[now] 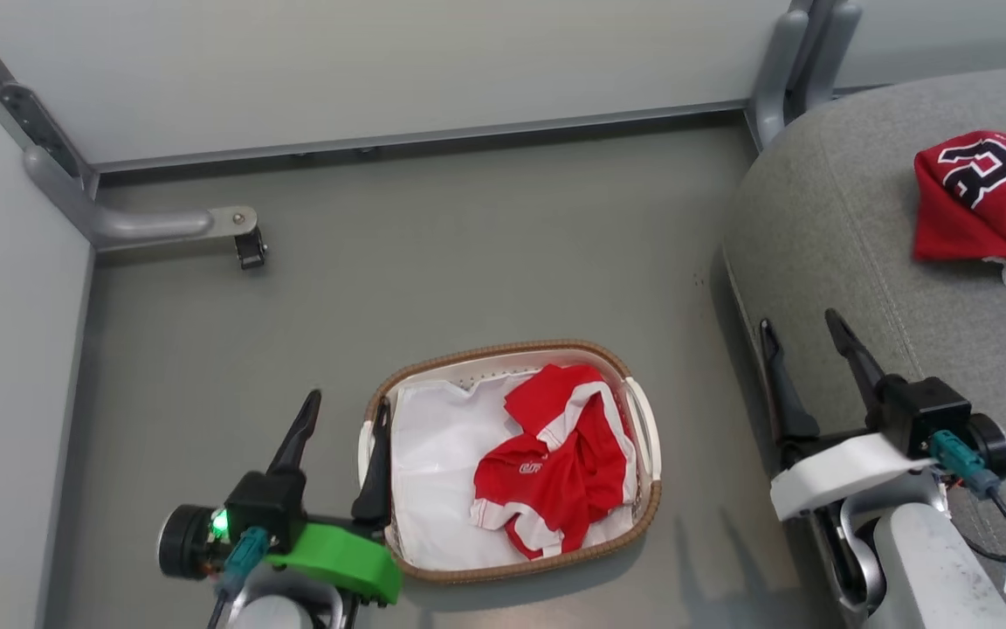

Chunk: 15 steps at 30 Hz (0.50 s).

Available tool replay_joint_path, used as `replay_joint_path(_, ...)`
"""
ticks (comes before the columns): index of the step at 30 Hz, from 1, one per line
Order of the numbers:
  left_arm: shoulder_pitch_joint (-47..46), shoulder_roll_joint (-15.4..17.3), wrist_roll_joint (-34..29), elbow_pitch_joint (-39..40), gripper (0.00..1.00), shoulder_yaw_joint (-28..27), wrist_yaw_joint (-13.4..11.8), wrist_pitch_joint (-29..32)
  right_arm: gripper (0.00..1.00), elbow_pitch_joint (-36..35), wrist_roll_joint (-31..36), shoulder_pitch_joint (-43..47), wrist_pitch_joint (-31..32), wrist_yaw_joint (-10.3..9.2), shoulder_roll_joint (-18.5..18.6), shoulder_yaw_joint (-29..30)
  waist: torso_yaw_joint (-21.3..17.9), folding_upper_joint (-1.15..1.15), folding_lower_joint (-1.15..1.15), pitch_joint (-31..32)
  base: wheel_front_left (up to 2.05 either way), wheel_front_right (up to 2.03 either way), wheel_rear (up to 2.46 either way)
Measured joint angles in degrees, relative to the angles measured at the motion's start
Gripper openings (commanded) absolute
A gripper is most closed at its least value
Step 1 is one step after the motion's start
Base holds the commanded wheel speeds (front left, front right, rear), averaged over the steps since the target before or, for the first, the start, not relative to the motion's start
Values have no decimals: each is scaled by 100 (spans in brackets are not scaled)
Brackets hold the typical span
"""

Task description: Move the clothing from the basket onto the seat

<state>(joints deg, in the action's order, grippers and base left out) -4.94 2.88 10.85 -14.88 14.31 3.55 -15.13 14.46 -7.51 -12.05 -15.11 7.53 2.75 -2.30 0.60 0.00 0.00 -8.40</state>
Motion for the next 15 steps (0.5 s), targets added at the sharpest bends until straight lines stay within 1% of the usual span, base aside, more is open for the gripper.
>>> replay_joint_path(4,-693,-4,-232,-386,100,381,76,3,100,-186,100,-246,1,0,3,132,-39,0,0,-373,0,0,0)
replay_joint_path(9,-1759,-12,-705,-1152,100,988,151,87,100,-474,97,-651,0,0,1,281,-124,0,0,-989,0,0,0)
replay_joint_path(15,-2794,-19,-792,-2072,100,1745,192,68,100,-781,162,-1031,-2,0,4,426,-266,0,0,-1756,0,0,0)
